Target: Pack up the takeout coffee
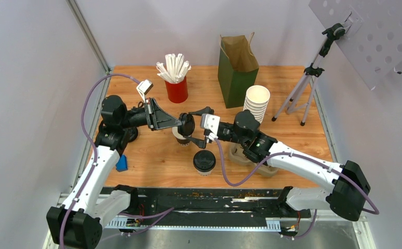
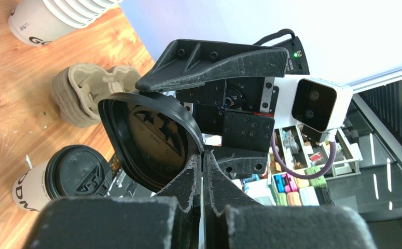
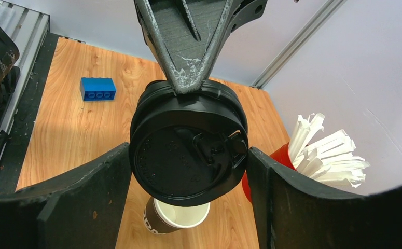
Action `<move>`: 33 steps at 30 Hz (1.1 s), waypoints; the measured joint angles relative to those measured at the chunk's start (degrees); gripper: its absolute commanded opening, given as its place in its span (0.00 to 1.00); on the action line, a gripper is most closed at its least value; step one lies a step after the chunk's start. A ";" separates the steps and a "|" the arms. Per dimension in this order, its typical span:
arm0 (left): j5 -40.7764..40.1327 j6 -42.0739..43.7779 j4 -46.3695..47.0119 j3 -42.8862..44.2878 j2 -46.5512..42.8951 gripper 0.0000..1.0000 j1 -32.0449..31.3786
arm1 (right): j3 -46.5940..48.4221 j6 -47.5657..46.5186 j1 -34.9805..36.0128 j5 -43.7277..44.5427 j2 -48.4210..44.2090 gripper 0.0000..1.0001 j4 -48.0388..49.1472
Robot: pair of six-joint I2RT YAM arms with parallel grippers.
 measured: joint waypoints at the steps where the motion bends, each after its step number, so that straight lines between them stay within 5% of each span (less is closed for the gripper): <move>1: 0.00 0.02 -0.15 0.02 0.00 0.00 0.00 | 0.20 0.02 -0.02 -0.11 0.24 0.71 -0.13; 4: 0.00 0.11 -0.44 0.04 0.00 0.09 0.00 | 0.44 0.02 -0.02 -0.31 0.61 0.69 -0.20; 12: -2.89 6.49 -7.82 3.65 0.70 0.98 0.00 | 2.03 0.68 -0.02 0.09 1.16 0.66 -2.45; 19: -18.97 25.11 -29.83 17.62 5.81 1.00 1.73 | 12.66 3.87 -0.02 7.82 6.93 0.69 -16.28; 25: -36.09 31.50 -41.00 17.55 7.48 1.00 8.57 | 26.77 9.55 0.04 15.85 15.78 0.71 -31.74; 30: -37.75 30.84 -41.35 10.05 7.21 0.99 19.28 | 35.23 14.88 0.44 19.69 23.23 0.72 -42.12; 33: -35.93 30.84 -41.16 7.45 7.21 0.96 20.59 | 40.44 17.25 1.20 21.27 28.59 0.74 -48.11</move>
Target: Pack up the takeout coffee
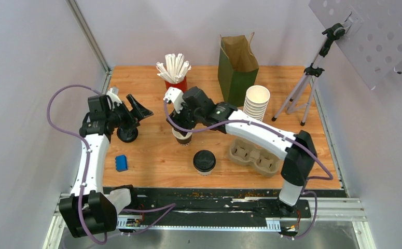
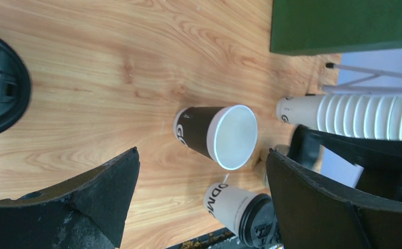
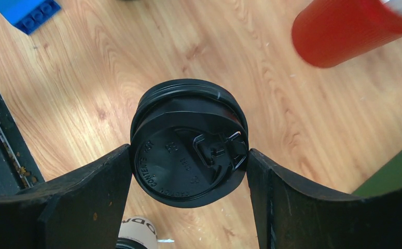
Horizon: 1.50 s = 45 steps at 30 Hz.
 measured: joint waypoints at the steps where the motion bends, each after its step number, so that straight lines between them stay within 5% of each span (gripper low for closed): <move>1: 1.11 -0.07 0.46 -0.63 0.02 0.95 0.00 | 1.92 0.68 0.44 0.66 2.03 0.74 -2.25; 17: 10.32 -2.51 7.67 -10.95 1.05 0.90 0.02 | 15.43 4.22 2.78 8.87 16.11 0.79 -18.95; 45: 13.44 -2.80 10.97 -14.49 2.82 0.84 0.02 | 19.39 3.65 2.75 9.31 17.90 0.81 -22.05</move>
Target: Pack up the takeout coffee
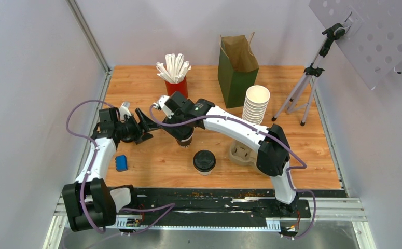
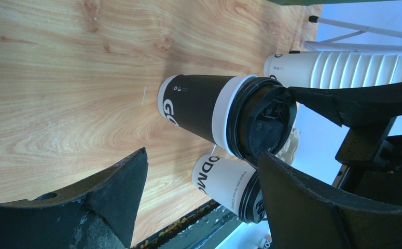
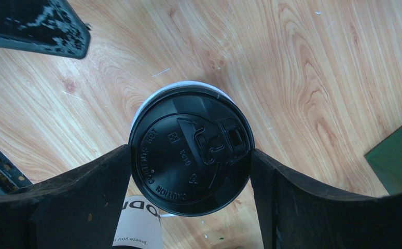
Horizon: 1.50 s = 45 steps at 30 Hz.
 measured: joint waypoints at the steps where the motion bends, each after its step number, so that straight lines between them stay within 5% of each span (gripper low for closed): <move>1: 0.20 0.00 0.20 -0.26 0.17 0.83 0.00 | 0.17 -0.09 0.00 -0.26 0.00 0.80 0.04; 28: 3.08 0.24 2.25 -1.36 2.16 0.82 0.00 | -5.86 -0.68 0.00 0.50 -3.17 0.76 5.84; 45: 5.68 -2.05 6.64 -2.99 3.08 0.80 -0.66 | -18.64 -0.50 -0.79 -3.17 -12.35 0.77 17.29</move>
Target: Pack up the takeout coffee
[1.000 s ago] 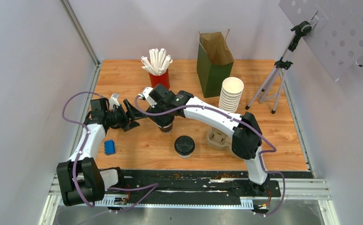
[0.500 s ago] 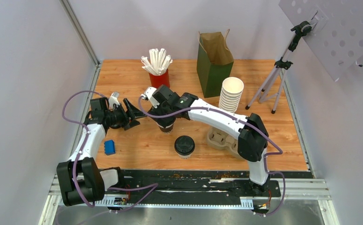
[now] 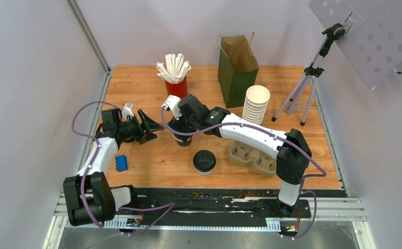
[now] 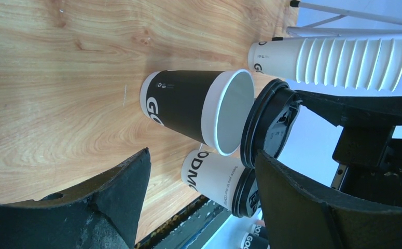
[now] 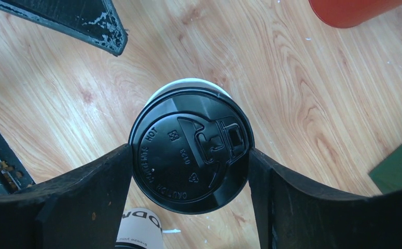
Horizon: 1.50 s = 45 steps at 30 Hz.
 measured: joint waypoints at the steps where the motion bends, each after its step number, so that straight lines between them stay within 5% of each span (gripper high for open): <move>1: 0.04 0.00 0.02 0.00 0.00 0.80 -0.15 | -0.57 0.02 -0.24 -0.66 -0.26 0.77 0.76; 26: -0.85 -2.73 5.27 0.00 2.93 0.79 -5.44 | -4.33 -0.22 -2.45 -7.56 0.37 0.77 6.73; 45: -1.51 -3.69 6.93 0.00 2.99 0.84 -7.30 | -4.09 -0.66 -2.45 -7.91 1.38 0.96 5.92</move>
